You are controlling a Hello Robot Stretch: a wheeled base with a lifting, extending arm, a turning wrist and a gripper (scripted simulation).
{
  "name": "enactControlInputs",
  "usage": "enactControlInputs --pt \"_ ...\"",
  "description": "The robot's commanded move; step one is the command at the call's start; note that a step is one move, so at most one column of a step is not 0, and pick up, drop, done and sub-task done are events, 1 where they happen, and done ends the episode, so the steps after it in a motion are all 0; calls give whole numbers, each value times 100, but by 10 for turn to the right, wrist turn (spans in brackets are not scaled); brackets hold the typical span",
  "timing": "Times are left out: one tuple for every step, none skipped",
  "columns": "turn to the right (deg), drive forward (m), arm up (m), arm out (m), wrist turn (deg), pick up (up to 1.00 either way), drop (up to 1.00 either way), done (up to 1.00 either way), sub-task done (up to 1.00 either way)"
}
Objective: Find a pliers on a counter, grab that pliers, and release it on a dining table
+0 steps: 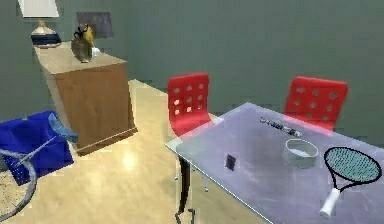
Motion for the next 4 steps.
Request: enactControlInputs --pt "60 0 0 0 0 0 0 0 0" --pt "30 0 0 0 0 0 0 0 0" --pt "450 0 0 0 0 0 0 0 0" --pt "300 0 0 0 0 0 0 0 0"
